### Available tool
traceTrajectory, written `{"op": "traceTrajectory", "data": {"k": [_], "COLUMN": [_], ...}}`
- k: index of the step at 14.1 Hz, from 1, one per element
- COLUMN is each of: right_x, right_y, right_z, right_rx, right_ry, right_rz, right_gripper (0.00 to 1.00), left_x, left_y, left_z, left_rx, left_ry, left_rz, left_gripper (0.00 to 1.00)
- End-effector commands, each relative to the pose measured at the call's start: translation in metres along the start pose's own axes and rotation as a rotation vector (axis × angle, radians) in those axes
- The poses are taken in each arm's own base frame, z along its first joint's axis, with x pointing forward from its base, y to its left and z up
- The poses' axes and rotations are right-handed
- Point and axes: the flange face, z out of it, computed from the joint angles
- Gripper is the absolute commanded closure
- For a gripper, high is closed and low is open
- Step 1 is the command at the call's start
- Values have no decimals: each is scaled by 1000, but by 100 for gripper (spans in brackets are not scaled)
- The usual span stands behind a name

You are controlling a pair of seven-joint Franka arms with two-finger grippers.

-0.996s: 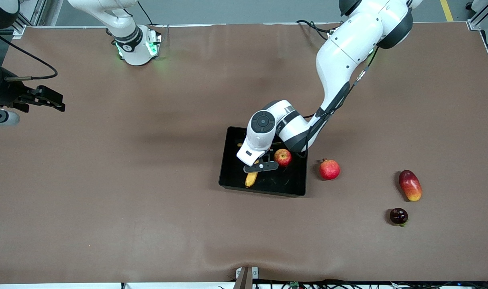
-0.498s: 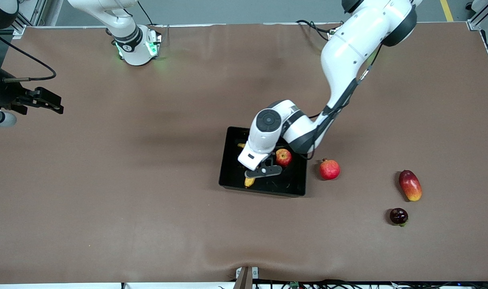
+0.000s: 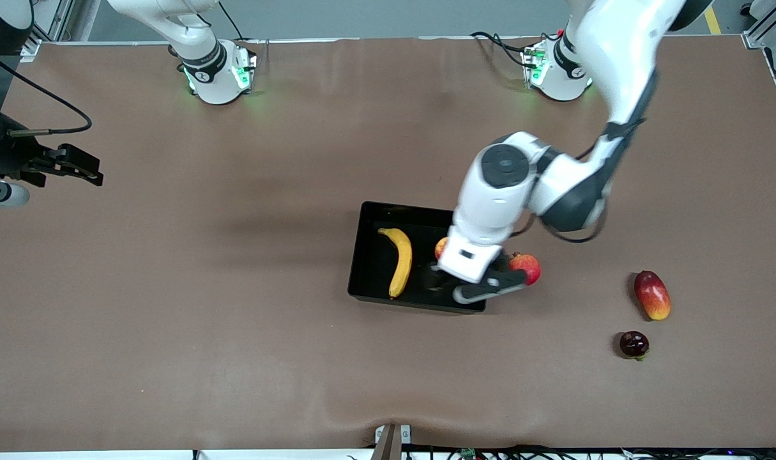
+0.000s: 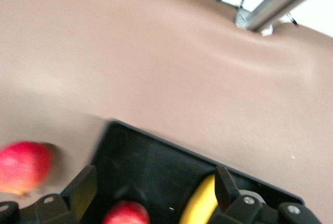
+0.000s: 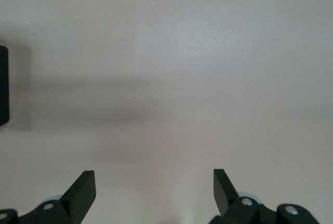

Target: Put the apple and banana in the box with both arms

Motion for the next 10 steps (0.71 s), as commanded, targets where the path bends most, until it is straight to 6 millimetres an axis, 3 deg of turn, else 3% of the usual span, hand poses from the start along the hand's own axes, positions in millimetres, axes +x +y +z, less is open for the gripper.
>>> {"op": "traceTrajectory", "data": {"k": [1, 7, 10], "right_x": [1, 1, 0], "right_y": [1, 1, 1], "right_z": [-2, -1, -1], "right_rx": [-2, 3, 3], "right_ry": [3, 0, -1], "right_rz": [7, 8, 8], "right_gripper": [0, 0, 0], "left_x": [31, 80, 88], "left_y": [-47, -158, -193], "left_z": [-30, -74, -115], "left_rx": [2, 168, 214], "left_ry": [-49, -150, -177], "left_rz": [37, 141, 164], "left_gripper": [0, 0, 0]}}
